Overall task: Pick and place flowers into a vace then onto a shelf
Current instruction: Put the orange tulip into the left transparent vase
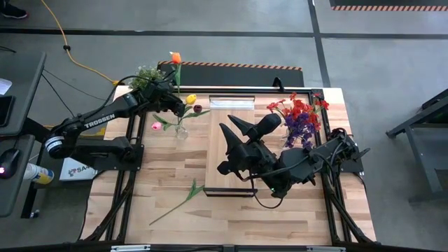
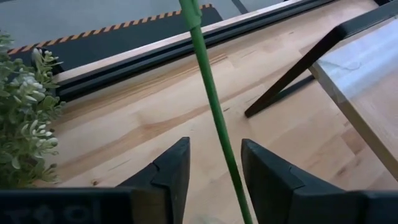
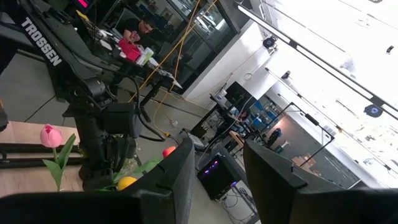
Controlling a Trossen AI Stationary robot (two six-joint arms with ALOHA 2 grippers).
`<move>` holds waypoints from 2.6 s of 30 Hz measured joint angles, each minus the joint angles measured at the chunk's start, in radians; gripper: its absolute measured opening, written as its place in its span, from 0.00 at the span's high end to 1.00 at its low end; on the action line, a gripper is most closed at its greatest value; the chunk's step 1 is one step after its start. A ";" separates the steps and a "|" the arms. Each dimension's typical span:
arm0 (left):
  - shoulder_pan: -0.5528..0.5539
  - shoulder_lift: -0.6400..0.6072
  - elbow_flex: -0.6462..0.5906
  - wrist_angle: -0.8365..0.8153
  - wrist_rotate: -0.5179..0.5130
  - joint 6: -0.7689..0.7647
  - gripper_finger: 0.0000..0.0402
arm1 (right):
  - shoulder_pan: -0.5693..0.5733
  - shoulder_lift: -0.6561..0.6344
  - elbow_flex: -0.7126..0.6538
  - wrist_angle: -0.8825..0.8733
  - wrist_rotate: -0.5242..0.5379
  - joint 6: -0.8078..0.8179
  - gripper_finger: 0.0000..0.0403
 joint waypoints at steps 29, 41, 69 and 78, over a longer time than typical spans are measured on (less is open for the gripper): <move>0.000 -0.163 0.001 -0.084 0.029 -0.044 0.91 | 0.000 0.000 0.000 -0.001 -0.008 0.000 0.68; -0.001 -0.169 0.001 -0.061 0.037 -0.035 0.89 | 0.000 0.000 0.000 -0.007 0.002 0.016 0.68; -0.197 -0.285 0.000 -0.055 -0.233 0.008 0.92 | -0.008 0.000 0.000 -0.007 0.000 0.018 0.68; -0.197 -0.285 0.000 -0.040 -0.199 0.049 0.92 | -0.008 0.000 0.000 -0.007 0.004 0.019 0.68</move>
